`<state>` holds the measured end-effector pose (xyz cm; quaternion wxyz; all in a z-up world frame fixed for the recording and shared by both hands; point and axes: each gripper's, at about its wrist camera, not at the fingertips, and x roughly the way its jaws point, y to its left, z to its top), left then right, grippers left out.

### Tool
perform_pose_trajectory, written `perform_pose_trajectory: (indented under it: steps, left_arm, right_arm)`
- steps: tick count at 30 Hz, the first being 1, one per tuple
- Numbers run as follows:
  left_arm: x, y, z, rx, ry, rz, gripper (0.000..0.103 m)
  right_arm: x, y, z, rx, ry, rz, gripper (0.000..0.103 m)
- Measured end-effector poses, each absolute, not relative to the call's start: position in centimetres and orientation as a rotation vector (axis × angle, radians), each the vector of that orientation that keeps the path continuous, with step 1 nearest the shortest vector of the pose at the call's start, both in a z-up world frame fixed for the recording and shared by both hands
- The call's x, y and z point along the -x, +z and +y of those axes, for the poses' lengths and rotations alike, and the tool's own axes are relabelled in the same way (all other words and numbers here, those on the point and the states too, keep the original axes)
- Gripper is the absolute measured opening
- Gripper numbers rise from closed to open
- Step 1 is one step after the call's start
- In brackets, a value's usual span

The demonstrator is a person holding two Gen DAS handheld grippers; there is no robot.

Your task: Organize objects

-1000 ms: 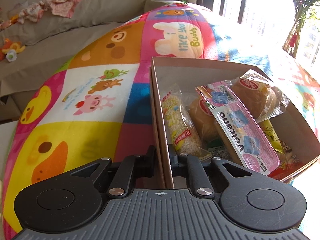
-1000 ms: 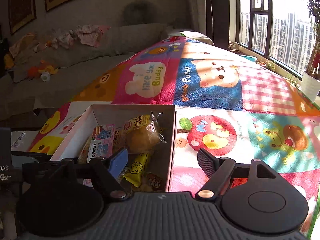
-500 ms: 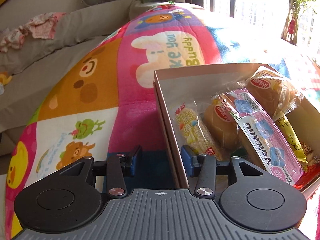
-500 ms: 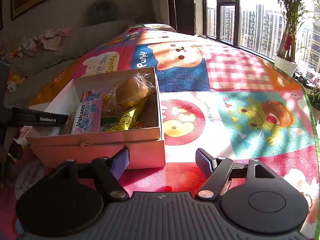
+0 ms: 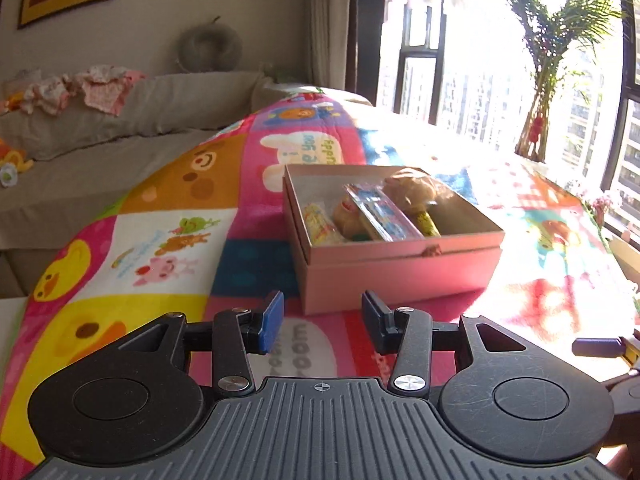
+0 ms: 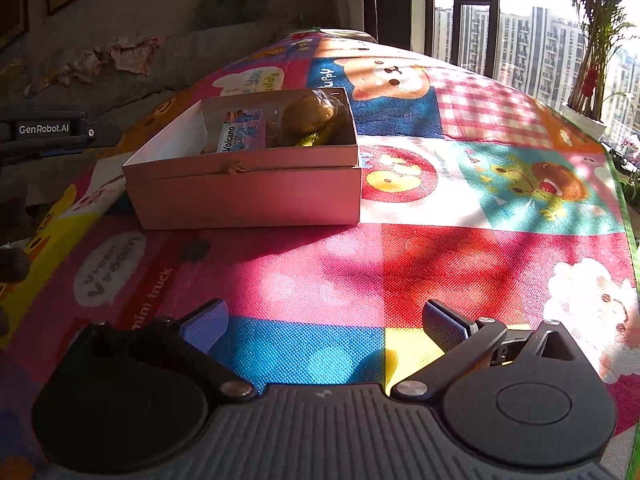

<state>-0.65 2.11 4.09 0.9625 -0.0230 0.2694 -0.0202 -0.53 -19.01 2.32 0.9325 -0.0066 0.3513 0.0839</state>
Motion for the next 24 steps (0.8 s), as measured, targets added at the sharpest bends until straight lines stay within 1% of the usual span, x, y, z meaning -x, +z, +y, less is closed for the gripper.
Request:
perform_pose_trajectory:
  steps: [3,7,10,24]
  left_arm:
    - [2.3,1.8,0.6,0.034,-0.069,0.622,0.048]
    - [2.2,0.6,-0.8,0.019,-0.073,0.671,0.048]
    - [2.6,0.2,-1.3,-0.012,-0.048,0.644,0.05]
    - [2.5,-0.1,-0.8,0.043,-0.027,0.633,0.049]
  right_arm:
    - [1.2,1.7,-18.7,0.027,0.167,0.733,0.103]
    - [0.9,1.1,-18.8,0.04,0.144,0.761,0.103]
    - [1.3,0.6,-19.2,0.03,0.154,0.699,0.103]
    - [1.1,0.6,-19.3,0.04,0.146,0.698,0.103]
